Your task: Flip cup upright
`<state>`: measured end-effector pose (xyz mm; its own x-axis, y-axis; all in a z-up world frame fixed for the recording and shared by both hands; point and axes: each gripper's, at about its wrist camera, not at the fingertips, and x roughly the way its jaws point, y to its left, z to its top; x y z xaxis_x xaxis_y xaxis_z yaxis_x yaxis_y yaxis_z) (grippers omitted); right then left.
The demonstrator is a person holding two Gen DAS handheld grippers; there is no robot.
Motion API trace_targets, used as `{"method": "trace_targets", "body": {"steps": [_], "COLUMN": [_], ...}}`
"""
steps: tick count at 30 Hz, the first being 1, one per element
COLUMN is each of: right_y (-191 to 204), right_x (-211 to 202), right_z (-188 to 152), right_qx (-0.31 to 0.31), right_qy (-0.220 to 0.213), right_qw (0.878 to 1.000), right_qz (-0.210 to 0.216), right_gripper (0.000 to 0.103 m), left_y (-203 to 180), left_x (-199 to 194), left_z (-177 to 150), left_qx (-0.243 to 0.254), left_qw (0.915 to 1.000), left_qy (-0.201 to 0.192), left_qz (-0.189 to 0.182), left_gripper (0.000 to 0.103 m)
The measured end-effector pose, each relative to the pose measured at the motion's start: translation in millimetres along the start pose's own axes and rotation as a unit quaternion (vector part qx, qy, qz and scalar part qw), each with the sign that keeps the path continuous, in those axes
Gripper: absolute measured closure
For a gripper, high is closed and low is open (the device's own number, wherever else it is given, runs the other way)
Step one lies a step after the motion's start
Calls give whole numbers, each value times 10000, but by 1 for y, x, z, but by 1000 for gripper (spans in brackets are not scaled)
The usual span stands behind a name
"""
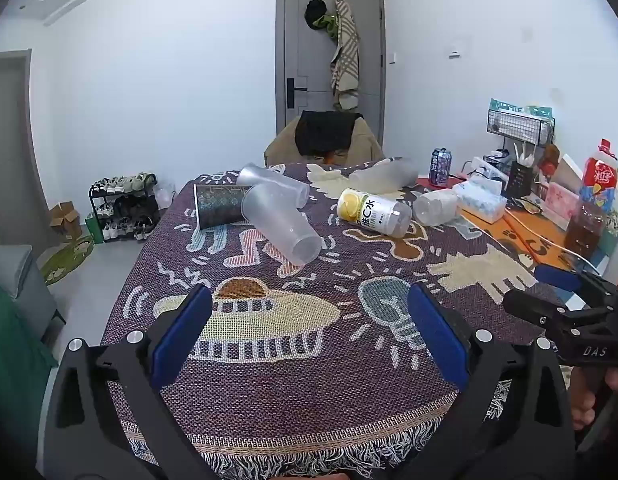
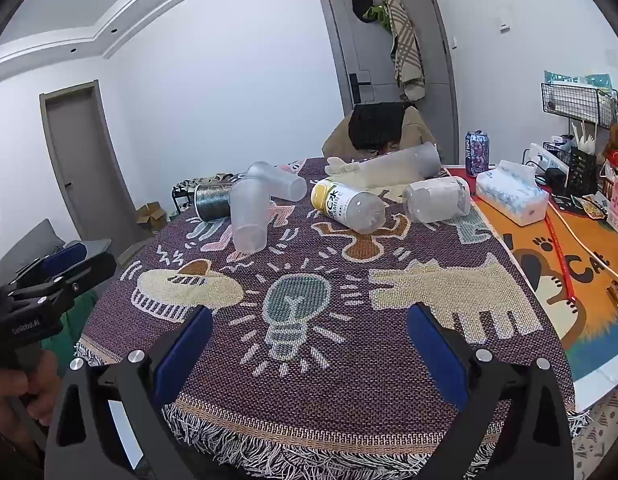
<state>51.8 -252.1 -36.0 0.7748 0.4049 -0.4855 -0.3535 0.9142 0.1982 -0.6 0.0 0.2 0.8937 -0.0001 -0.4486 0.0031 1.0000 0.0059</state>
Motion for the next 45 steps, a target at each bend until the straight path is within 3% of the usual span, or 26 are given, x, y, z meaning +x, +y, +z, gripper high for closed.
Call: {"method": "trace_targets", "body": {"steps": [45], "right_y": [-4], "right_x": [-4], "right_z": [-1], "right_qx": [54], "right_qy": [-39], "right_qw": [10000], "right_qz": [-23], "right_gripper": [8], "left_y": [-4], "left_x": [-3], "left_z": [1], "left_qx": [59], "left_qw": [10000], "left_qy": [-28], "left_qz": [-5], "left_gripper": [6]}}
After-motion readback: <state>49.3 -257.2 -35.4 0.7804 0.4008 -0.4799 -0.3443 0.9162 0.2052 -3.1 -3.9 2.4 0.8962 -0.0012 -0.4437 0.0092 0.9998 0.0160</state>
